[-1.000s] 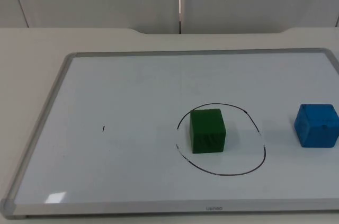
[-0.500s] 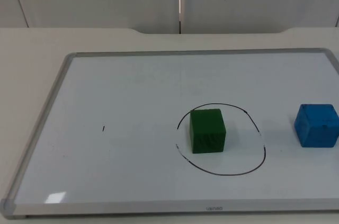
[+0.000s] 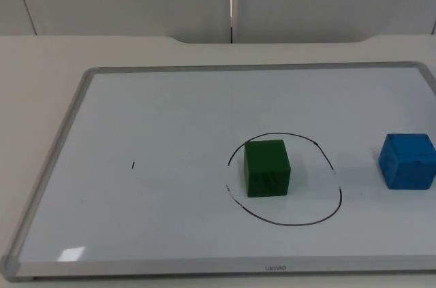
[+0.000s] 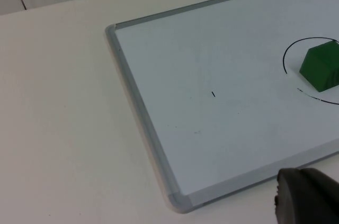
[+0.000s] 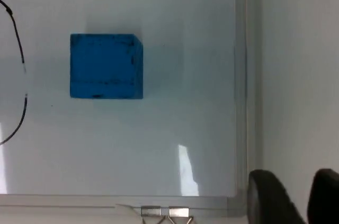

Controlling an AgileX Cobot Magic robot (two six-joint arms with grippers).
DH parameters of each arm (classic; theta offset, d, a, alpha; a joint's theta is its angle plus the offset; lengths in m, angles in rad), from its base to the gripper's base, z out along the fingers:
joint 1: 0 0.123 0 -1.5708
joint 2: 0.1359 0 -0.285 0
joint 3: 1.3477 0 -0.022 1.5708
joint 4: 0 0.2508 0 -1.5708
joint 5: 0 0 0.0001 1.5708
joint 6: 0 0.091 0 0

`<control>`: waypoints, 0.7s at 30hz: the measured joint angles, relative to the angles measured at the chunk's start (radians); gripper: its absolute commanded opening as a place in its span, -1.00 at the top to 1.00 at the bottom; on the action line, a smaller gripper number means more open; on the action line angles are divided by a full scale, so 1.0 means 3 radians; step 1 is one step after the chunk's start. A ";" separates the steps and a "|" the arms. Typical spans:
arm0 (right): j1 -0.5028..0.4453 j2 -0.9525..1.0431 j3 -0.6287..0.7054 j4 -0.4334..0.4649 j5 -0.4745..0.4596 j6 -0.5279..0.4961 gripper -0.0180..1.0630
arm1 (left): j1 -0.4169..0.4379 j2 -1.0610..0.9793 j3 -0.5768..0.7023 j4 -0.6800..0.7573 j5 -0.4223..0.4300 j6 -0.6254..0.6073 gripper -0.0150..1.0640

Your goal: Push the two cubes into the marked area.

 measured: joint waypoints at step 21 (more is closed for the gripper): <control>0.0000 0.1717 -0.0589 0.0131 -0.0388 0.0000 0.96 | 0.0000 0.0000 0.0000 0.0000 0.0000 0.0000 0.98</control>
